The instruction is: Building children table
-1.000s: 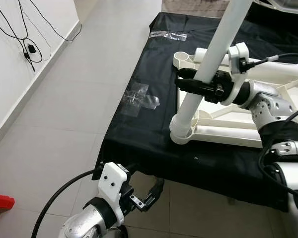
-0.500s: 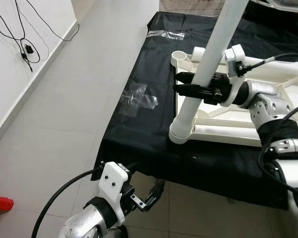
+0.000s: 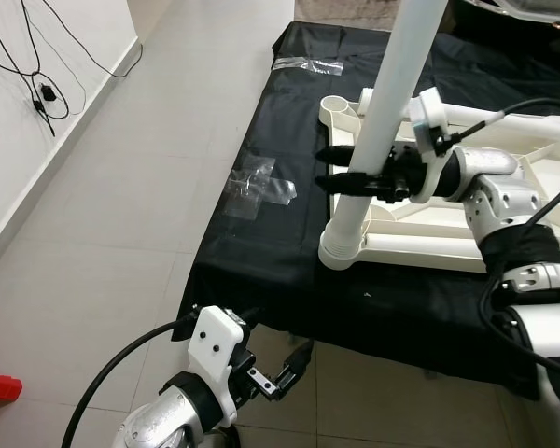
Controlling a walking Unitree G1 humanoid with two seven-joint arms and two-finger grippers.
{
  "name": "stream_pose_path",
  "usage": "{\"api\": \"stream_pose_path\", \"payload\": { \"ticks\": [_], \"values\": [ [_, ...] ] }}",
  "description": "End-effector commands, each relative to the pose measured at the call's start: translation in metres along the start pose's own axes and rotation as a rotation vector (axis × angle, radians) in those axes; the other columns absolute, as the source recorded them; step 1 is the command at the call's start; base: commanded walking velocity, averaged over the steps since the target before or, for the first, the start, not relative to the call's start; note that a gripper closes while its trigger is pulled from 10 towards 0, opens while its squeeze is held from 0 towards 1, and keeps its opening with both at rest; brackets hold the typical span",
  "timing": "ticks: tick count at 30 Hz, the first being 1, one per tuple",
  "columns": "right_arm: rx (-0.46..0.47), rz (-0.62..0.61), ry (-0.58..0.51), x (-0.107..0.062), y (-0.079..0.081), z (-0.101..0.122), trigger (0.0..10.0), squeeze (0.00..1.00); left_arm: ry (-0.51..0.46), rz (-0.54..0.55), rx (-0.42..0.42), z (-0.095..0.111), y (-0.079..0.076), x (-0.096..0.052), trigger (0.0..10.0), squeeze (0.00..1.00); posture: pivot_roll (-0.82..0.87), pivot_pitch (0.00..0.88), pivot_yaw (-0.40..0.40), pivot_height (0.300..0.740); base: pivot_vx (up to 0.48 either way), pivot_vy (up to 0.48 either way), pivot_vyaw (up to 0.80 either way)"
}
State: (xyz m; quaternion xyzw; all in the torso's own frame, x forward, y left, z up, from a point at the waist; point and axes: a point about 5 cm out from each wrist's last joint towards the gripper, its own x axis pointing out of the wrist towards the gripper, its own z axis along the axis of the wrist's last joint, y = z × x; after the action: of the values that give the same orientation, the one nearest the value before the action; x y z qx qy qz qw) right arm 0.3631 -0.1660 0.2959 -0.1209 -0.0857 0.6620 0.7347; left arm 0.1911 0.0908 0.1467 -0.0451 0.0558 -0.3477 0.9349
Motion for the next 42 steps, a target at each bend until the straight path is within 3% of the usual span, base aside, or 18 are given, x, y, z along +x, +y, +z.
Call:
{"api": "stream_pose_path", "payload": {
  "ticks": [1,14,28,32,33,34,36,37,39,42],
  "values": [
    [0.117,0.034,0.098,0.007,0.011,-0.038,10.0,0.00,0.024,-0.006,-0.007,-0.004,-0.003,-0.002,10.0,0.00,0.10,0.239,-0.062,0.740,0.000,0.000,0.00],
    [0.149,-0.093,0.110,0.005,0.010,-0.053,10.0,0.00,0.027,-0.009,0.000,-0.004,-0.003,-0.002,10.0,0.00,0.10,0.240,-0.060,0.740,0.000,0.000,0.00],
    [0.181,-0.338,0.090,0.009,0.013,-0.068,10.0,0.00,-0.010,0.048,0.015,0.002,0.005,0.001,10.0,0.00,0.09,0.246,-0.054,0.740,0.000,0.000,0.00],
    [0.199,-0.480,0.080,0.012,0.011,-0.073,10.0,0.00,-0.012,0.061,0.020,0.002,0.007,0.003,10.0,0.00,0.08,0.246,-0.052,0.740,0.000,0.000,0.00],
    [0.224,-0.566,0.085,0.012,0.010,-0.078,10.0,0.00,-0.011,0.062,0.021,0.002,0.007,0.003,10.0,0.00,0.08,0.244,-0.054,0.740,0.000,0.000,0.00],
    [0.224,-0.566,0.085,0.012,0.010,-0.078,10.0,0.00,-0.011,0.062,0.021,0.002,0.007,0.003,10.0,0.00,0.08,0.244,-0.054,0.740,0.000,0.000,0.00],
    [0.256,-0.735,0.095,0.011,0.008,-0.084,10.0,0.00,-0.009,0.060,0.022,0.001,0.008,0.004,10.0,0.00,0.08,0.245,-0.054,0.740,0.000,0.000,0.00],
    [0.256,-0.735,0.095,0.011,0.008,-0.084,10.0,0.00,-0.009,0.060,0.022,0.001,0.008,0.004,10.0,0.00,0.08,0.245,-0.054,0.740,0.000,0.000,0.00],
    [0.272,-0.865,0.095,0.009,0.005,-0.085,10.0,0.00,-0.009,0.059,0.023,0.001,0.008,0.004,10.0,0.00,0.08,0.247,-0.053,0.740,0.000,0.000,0.00],
    [0.272,-0.865,0.095,0.009,0.005,-0.085,10.0,0.00,-0.009,0.059,0.023,0.001,0.008,0.004,10.0,0.00,0.08,0.247,-0.053,0.740,0.000,0.000,0.00]
  ]
}}
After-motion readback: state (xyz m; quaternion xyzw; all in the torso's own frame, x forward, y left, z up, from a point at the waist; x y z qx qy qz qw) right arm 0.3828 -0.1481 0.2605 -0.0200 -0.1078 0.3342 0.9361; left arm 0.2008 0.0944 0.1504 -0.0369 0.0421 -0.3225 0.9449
